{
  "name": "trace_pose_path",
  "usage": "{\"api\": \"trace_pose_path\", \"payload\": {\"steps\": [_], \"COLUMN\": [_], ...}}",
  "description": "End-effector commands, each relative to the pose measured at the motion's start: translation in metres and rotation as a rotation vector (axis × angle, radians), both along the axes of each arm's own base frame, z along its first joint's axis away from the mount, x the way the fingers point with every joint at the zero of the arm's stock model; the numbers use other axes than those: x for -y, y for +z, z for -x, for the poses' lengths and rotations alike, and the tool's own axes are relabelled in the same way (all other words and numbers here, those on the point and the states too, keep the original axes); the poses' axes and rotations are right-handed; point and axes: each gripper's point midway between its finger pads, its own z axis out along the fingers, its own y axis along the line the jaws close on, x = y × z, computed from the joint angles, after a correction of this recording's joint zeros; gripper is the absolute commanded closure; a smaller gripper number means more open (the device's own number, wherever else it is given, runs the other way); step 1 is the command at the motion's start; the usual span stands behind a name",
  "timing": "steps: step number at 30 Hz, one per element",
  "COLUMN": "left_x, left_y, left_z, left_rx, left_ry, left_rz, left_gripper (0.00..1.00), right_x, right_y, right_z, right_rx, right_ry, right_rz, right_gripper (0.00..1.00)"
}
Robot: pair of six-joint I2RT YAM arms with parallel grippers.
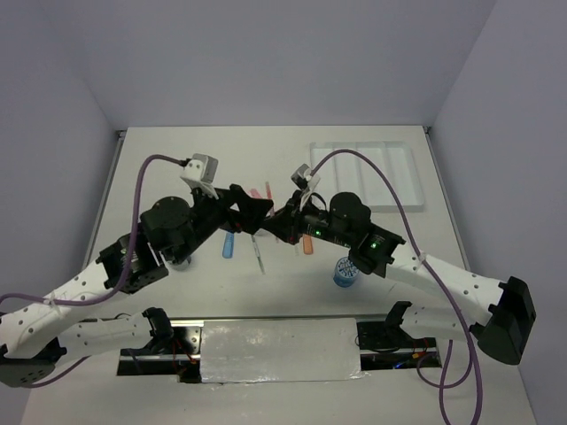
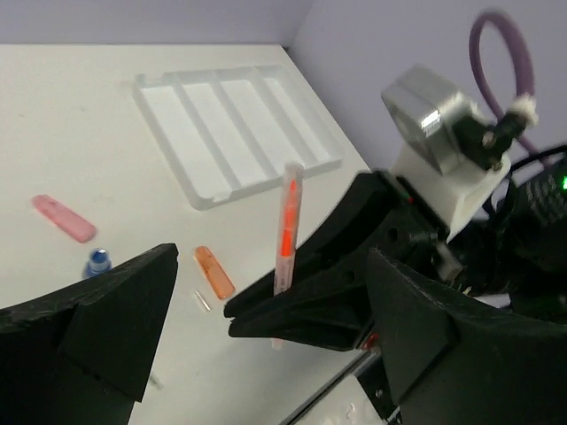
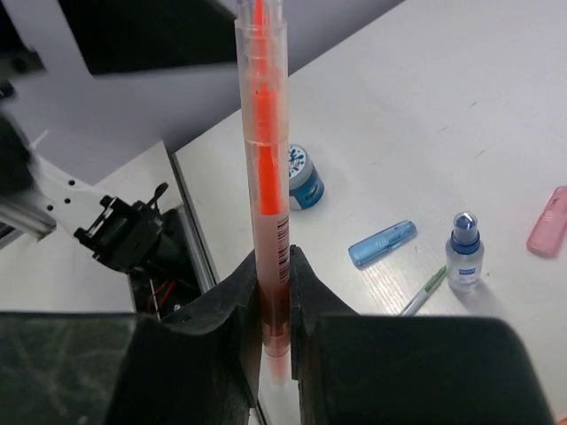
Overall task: Sort the stationery into containers
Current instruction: Place the pen in the storage box.
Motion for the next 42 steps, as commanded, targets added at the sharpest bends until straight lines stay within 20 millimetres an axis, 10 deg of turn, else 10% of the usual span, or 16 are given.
{"api": "trace_pose_path", "payload": {"steps": [1,5,8,13,21,34,42], "left_x": [-0.034,-0.090,-0.138,-0.151,-0.156,-0.145,-0.138], "left_y": [0.042,0.101,0.092,0.023,-0.069,-0.114,-0.123], "left_z": [-0.008,-0.010,-0.005,0.011,0.035,0.044,0.045], "left_rx": [0.038,0.031,-0.026,-0.121,-0.279,-0.337,-0.352], "left_ry": [0.145,0.371,0.549,0.514,0.447,0.340,0.312], "left_rz": [0.008,0.140,0.107,-0.145,-0.291,-0.430,-0.431], "left_gripper": [0.01,0.01,0.01,0.01,0.01,0.01,0.01], "right_x": [0.000,0.012,0.050,0.123,0.162,0.189,0.178], "right_y": [0.017,-0.028,-0.057,-0.102,-0.129,-0.215,-0.209], "right_z": [-0.011,-0.039,-0.084,-0.173,-0.257,-0.294,-0.292], "right_rx": [0.040,-0.056,-0.182,-0.375,-0.452,-0.628,-0.626], "right_ry": [-0.055,-0.174,-0.368,-0.750,-0.894,-0.903,-0.842], "right_rz": [-0.095,0.029,0.099,0.408,0.553,0.718,0.688], "right_gripper": [1.00,1.00,1.00,1.00,0.98,0.84,0.34]}}
